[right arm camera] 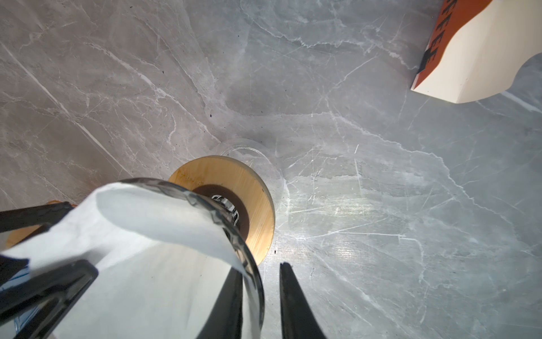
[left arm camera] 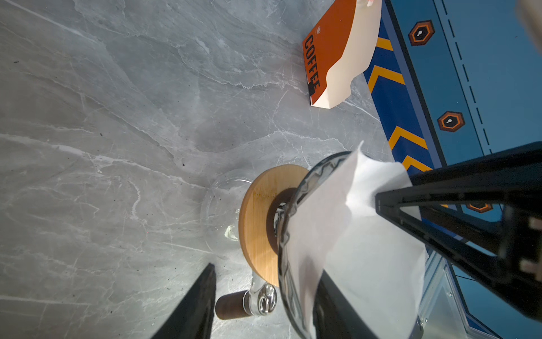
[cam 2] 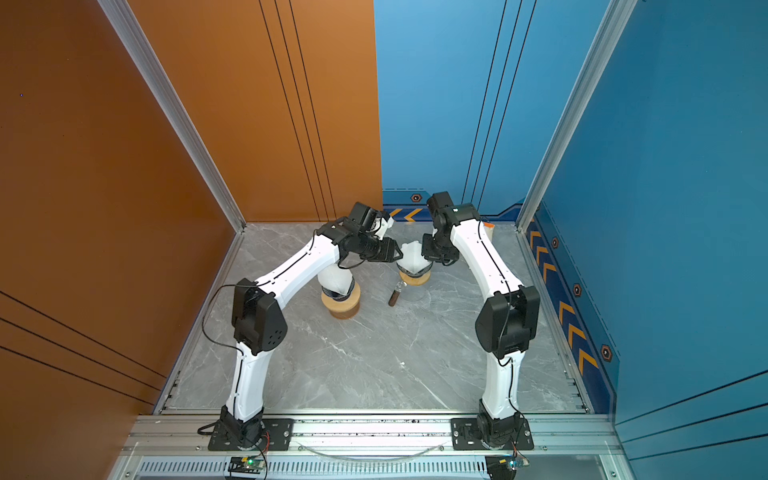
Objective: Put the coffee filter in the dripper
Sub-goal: 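Lower the filter into the dripper with right gripper while left holds rim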
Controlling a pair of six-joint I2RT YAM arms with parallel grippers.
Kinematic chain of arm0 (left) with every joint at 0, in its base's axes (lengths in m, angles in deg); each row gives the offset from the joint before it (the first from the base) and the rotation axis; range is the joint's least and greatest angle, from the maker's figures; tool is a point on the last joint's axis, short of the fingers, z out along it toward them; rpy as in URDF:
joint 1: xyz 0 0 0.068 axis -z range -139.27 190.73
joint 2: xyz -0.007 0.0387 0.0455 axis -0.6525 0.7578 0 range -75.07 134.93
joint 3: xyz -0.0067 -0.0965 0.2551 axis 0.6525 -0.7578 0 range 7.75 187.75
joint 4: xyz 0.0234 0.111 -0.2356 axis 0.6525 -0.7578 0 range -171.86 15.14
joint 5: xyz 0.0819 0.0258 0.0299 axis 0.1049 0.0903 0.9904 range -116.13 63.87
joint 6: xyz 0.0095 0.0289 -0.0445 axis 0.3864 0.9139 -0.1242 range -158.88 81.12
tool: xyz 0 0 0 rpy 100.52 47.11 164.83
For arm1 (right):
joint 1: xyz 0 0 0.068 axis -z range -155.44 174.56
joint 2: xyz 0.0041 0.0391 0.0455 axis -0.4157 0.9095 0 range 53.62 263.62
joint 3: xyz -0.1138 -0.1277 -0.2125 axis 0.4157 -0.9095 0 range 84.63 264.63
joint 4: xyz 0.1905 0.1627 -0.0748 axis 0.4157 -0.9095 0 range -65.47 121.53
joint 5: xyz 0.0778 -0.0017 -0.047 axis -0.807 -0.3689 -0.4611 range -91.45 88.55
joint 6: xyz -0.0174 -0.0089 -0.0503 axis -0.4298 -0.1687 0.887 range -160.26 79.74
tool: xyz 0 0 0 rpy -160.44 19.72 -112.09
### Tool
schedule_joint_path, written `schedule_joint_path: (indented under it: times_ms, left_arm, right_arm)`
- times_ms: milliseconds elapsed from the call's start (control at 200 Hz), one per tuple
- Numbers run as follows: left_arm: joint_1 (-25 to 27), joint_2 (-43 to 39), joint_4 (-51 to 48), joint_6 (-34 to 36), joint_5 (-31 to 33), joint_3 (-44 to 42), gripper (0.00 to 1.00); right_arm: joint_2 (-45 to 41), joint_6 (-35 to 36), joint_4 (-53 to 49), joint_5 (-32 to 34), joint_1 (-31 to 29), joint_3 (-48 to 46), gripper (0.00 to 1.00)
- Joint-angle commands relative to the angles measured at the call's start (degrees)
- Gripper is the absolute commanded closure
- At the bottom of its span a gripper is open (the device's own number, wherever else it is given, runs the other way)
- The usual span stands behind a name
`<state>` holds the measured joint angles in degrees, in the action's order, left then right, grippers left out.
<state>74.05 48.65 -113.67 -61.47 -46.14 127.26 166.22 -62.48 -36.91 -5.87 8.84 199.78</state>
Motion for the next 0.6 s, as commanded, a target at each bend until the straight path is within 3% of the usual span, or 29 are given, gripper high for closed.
schedule_joint_path:
  times_ms: [0,596]
  left_arm:
    - [-0.22,1.04,-0.5,-0.68,-1.32,1.27,0.48]
    - [-0.46,1.38,-0.48,-0.95,-1.16,-0.18,0.5]
  right_arm:
    - [-1.32,-0.72,0.83,-0.7,0.38,-1.36,0.8]
    - [-2.43,-0.74,3.39,-2.35,0.78,-4.15,0.77]
